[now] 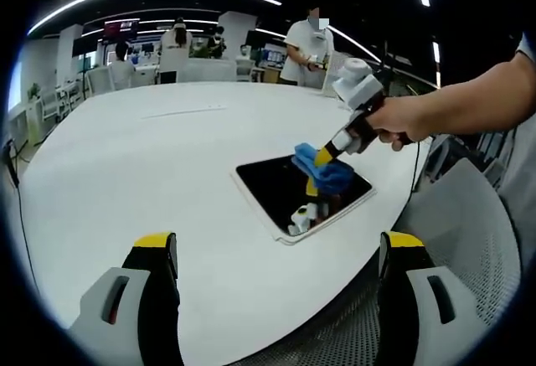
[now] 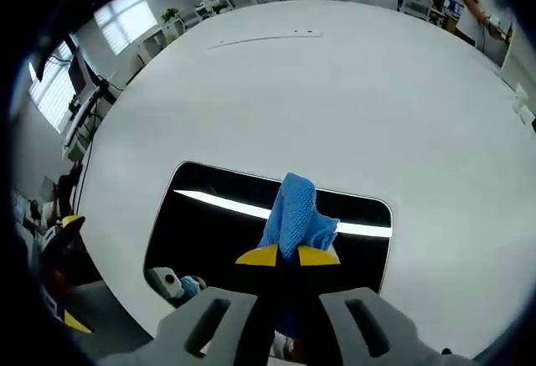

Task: Wipe the mirror surface with the cleaning cloth until all visible marks leave the cleaned area.

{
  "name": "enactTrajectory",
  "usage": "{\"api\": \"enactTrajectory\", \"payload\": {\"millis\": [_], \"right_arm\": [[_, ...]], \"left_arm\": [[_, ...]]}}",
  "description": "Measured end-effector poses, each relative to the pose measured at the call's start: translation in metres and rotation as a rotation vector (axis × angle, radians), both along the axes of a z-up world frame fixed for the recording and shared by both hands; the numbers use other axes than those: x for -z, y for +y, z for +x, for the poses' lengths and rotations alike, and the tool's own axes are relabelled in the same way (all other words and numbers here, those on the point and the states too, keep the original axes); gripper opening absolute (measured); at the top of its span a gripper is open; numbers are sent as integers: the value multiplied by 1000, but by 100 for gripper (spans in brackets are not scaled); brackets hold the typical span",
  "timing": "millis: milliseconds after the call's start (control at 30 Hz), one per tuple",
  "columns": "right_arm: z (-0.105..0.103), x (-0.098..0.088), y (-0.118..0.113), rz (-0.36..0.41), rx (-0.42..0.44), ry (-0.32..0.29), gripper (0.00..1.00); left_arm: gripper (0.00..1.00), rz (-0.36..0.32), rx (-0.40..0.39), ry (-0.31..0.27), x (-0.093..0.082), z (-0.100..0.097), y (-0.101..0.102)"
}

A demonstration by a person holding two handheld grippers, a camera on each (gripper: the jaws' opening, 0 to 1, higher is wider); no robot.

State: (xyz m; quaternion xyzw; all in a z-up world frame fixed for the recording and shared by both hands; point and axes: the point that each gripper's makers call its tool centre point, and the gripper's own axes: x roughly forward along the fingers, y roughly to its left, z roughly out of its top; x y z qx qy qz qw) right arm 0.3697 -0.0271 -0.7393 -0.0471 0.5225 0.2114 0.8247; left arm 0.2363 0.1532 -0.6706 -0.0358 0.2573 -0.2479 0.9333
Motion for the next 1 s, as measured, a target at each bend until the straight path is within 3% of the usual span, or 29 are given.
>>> {"api": "enactTrajectory", "payload": {"millis": [800, 1000], "right_arm": [[-36, -3, -2, 42, 52, 10, 0], [-43, -2, -2, 37, 30, 16, 0]], "left_arm": [[99, -4, -2, -6, -1, 1, 1], [99, -4, -3, -5, -1, 1, 1]]}}
